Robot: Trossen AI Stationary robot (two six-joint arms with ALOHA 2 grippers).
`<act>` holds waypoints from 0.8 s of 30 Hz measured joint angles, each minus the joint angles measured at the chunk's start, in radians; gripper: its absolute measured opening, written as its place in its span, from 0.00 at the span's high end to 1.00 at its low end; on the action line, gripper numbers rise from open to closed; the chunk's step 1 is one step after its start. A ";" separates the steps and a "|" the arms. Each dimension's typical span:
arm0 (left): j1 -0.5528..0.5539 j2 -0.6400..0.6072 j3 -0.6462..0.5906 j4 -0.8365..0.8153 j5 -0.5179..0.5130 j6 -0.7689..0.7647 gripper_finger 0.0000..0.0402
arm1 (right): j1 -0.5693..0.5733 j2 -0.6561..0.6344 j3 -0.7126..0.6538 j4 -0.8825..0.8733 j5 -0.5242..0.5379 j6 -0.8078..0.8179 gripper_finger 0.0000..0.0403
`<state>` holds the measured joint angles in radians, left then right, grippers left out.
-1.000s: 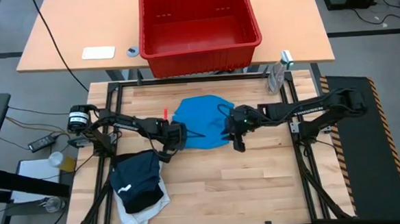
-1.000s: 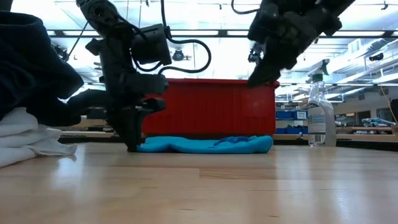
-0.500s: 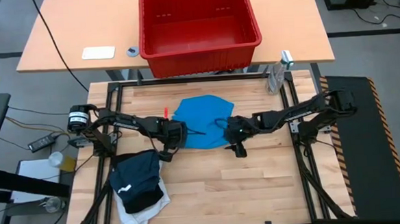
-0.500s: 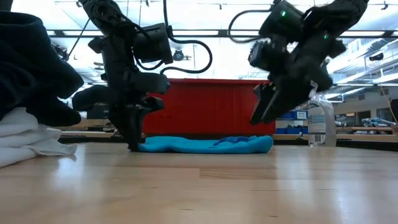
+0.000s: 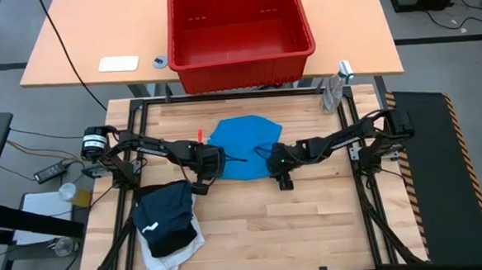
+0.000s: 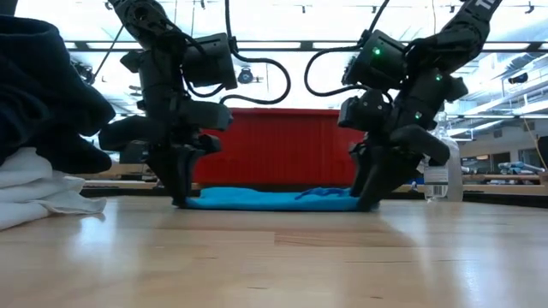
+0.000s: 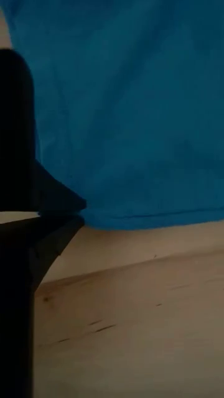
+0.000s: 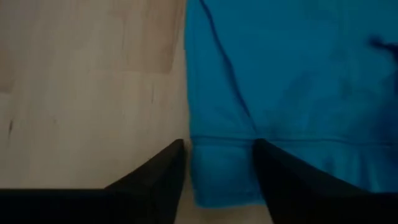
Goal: Fold Laundry from Bin
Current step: Fold the blue shorts
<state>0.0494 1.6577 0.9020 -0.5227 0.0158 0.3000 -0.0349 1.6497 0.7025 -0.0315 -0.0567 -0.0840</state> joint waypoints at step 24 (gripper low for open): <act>0.077 -0.174 0.432 -0.372 0.422 0.064 0.98 | -0.096 -0.457 0.225 -0.377 -0.588 0.288 0.91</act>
<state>0.1261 1.4837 1.3344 -0.8950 0.4381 0.3641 -0.1314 1.1931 0.9277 -0.4088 -0.6448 0.2040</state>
